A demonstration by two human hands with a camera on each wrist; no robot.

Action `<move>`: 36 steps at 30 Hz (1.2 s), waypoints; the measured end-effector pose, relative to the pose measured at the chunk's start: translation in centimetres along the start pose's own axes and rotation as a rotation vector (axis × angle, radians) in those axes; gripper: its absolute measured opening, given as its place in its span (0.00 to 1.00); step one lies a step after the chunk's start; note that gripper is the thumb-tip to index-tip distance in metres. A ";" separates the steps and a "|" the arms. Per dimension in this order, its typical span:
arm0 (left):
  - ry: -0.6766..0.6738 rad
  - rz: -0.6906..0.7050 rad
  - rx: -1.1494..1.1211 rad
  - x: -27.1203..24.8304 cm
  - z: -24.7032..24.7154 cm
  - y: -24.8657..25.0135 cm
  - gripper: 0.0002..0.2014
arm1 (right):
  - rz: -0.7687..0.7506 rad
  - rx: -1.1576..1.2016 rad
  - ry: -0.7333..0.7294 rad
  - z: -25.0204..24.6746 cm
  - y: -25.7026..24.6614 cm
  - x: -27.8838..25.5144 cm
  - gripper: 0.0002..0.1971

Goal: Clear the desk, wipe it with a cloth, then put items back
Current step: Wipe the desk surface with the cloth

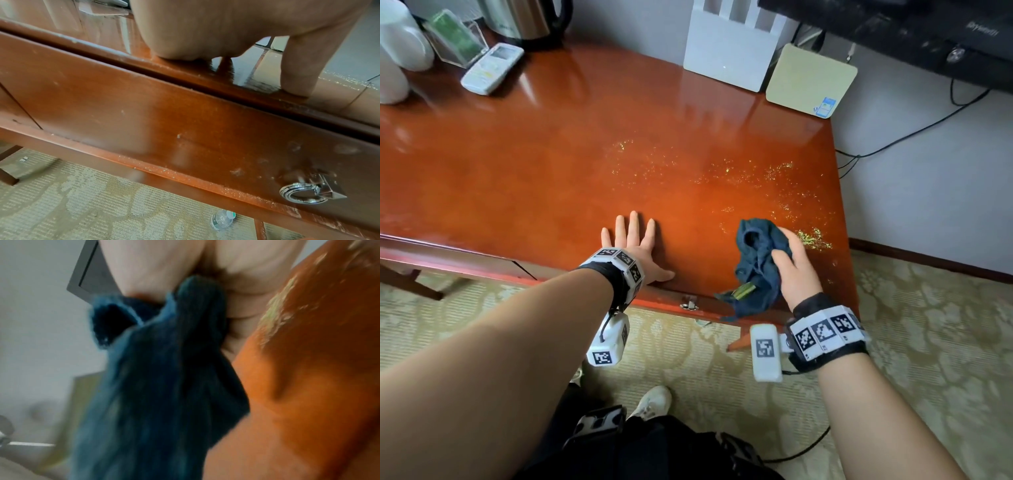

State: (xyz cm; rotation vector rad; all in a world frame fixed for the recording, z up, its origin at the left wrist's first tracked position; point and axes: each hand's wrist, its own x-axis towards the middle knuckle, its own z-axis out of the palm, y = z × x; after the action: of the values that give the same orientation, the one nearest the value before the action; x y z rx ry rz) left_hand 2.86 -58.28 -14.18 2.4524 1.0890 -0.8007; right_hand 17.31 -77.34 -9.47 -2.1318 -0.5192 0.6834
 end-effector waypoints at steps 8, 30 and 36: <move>0.035 0.009 0.006 0.0 0.2 0.0 0.54 | 0.073 -0.630 0.066 1.8 0.1 0.1 0.26; -0.005 -0.024 0.029 -0.3 -0.4 0.5 0.54 | -0.080 -0.665 0.176 -1.2 4.1 -1.1 0.28; 0.023 0.071 0.103 -0.7 -1.0 3.6 0.53 | -0.253 -0.825 -0.138 3.6 2.4 -0.1 0.30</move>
State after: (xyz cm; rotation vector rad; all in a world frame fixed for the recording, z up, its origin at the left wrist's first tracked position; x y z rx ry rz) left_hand 5.56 -60.50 -12.66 2.5759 0.9852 -0.8282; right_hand 15.29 -76.66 -13.24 -2.6978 -1.2953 0.5164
